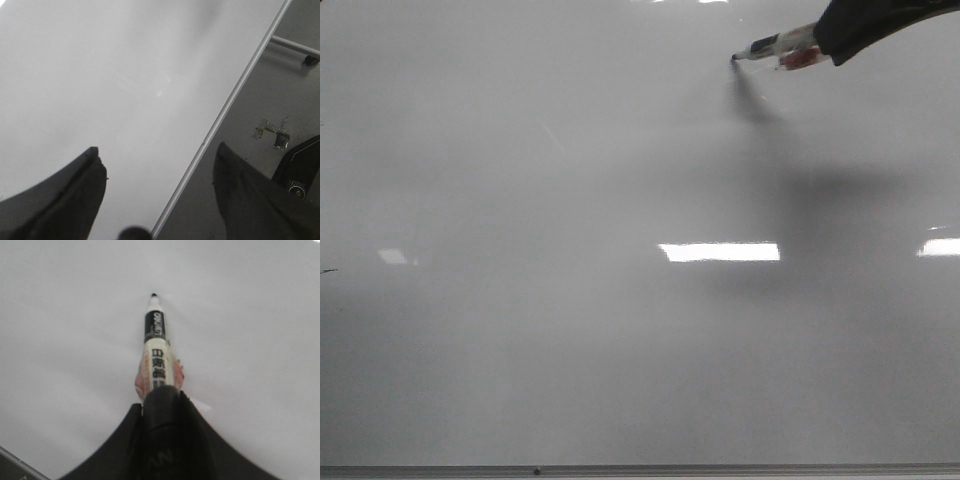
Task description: Write number 9 on whiteboard
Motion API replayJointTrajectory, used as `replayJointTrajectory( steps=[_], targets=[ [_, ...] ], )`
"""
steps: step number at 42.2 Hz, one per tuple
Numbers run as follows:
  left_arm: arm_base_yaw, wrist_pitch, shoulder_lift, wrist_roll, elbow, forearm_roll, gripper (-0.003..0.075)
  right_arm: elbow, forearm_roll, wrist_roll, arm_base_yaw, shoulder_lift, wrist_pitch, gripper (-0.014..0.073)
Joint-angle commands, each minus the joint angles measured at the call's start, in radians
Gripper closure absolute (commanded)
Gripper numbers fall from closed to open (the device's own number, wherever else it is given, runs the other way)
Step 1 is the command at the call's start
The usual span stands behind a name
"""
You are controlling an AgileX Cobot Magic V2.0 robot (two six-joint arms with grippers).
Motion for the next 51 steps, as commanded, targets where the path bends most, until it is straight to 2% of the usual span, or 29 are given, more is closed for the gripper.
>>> replayJointTrajectory(
  steps=[1, 6, 11, 17, 22, 30, 40, 51],
  targets=[
    [0.002, -0.061, -0.018, -0.013, -0.025, -0.026, 0.0269, -0.103, 0.016, -0.023, 0.023, 0.034, -0.036, 0.0671],
    [0.002, -0.068, -0.018, -0.013, -0.025, -0.026, 0.0269, -0.15, 0.014, -0.072, 0.071, 0.096, 0.058, 0.0671],
    [0.002, -0.071, -0.018, -0.013, -0.025, -0.026, 0.0269, -0.134, -0.035, -0.063, 0.048, 0.098, 0.151, 0.0671],
    [0.002, -0.073, -0.018, -0.013, -0.025, -0.026, 0.0269, -0.127, -0.04, -0.041, -0.023, 0.044, 0.117, 0.0671],
    [0.002, -0.073, -0.018, -0.013, -0.025, -0.026, 0.0269, -0.127, -0.04, -0.041, -0.028, 0.008, 0.098, 0.0671],
    [0.002, -0.074, -0.018, -0.013, -0.025, -0.026, 0.0269, -0.12, -0.04, -0.045, -0.028, 0.041, 0.173, 0.0671],
    [0.002, -0.074, -0.018, -0.013, -0.025, -0.026, 0.0269, -0.038, -0.04, -0.089, 0.02, 0.133, 0.265, 0.0671],
    [0.002, -0.089, -0.018, -0.013, -0.025, -0.026, 0.0269, -0.034, -0.04, -0.116, 0.074, 0.059, 0.285, 0.0671]
  ],
)
